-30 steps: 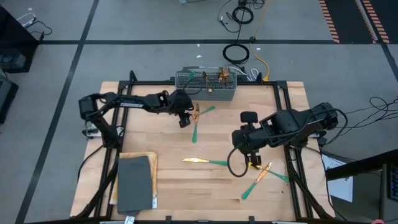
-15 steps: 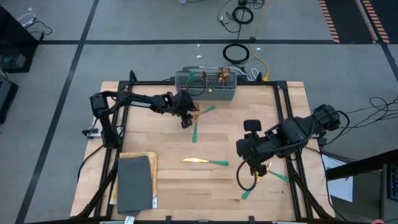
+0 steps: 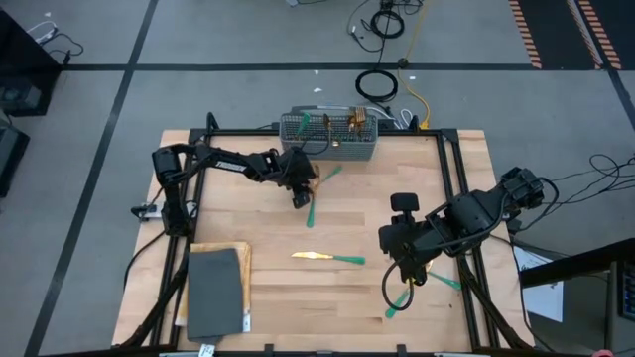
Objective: Sort silverware
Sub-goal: Put the green fork into the gray silverware holder
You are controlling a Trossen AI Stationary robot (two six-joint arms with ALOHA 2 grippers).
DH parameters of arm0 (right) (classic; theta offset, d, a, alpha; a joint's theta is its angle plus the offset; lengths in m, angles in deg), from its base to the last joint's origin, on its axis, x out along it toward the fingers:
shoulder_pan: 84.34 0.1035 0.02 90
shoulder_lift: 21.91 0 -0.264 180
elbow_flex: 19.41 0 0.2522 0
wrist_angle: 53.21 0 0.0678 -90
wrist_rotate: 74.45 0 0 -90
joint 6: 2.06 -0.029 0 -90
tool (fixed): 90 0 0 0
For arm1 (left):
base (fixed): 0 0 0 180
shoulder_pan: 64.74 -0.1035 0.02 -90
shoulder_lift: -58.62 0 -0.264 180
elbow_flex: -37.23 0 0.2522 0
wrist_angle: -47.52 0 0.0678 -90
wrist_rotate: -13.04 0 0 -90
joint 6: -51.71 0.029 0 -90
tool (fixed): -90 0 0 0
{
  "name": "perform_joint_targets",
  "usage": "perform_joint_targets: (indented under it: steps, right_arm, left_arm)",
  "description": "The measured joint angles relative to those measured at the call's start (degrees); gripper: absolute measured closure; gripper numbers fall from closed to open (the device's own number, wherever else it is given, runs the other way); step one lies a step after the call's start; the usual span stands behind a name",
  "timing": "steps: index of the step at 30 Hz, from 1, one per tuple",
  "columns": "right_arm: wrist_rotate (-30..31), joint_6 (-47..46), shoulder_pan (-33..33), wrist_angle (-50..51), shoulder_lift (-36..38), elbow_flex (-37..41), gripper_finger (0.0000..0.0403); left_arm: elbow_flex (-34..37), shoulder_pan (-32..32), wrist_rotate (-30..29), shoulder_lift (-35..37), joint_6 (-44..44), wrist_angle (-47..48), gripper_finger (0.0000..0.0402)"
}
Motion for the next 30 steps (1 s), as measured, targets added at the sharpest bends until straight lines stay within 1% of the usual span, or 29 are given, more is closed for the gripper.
perform_joint_targets:
  steps: [3, 6, 8, 11, 12, 18, 21, 26, 28, 30]
  right_arm:
    - [0.1, -0.2, 0.0, 0.0, 0.0, 0.0, 0.0275]
    - [0.3, -0.2, 0.0, 0.0, 0.0, 0.0, 0.0275]
    - [0.3, -0.3, 0.0, 0.0, 0.0, 0.0, 0.0275]
    - [0.3, -1.4, 0.0, 0.1, 0.0, 0.0, 0.0275]
    - [0.4, -1.9, 0.0, 0.1, 0.0, 0.0, 0.0275]
    - [3.5, -2.7, 0.1, 0.0, 0.0, 0.3, 0.0275]
    - [4.0, -0.1, 0.1, 0.1, 0.0, 3.4, 0.0275]
    - [5.4, 5.5, -0.4, -0.1, 0.0, 12.7, 0.0275]
    - [6.1, 7.8, -1.5, -2.3, 0.0, 16.9, 0.0275]
    - [6.0, 11.0, -2.8, -7.2, -0.1, 20.4, 0.0275]
  left_arm:
    - [0.0, -0.1, 0.4, -0.3, 0.0, -0.1, 0.0243]
    - [0.0, -0.1, 0.3, 0.2, -0.7, 0.2, 0.029]
    - [0.1, 0.0, 0.4, 0.9, -3.1, 0.9, 0.0325]
    - [0.3, 0.3, 2.1, 2.3, -5.6, 2.0, 0.0381]
    - [0.3, 0.3, 3.0, 2.9, -6.2, 1.9, 0.0389]
    - [0.2, 2.3, 3.6, 6.6, -7.3, 2.0, 0.0395]
    - [0.2, 3.6, 3.4, 9.0, -7.2, 3.5, 0.0397]
    - [0.2, 7.6, 1.7, 14.0, -5.9, 12.3, 0.0398]
    - [0.1, 9.7, -1.7, 16.1, -4.8, 17.3, 0.0399]
    - [-0.7, 11.8, -5.9, 17.7, -3.4, 24.0, 0.0399]
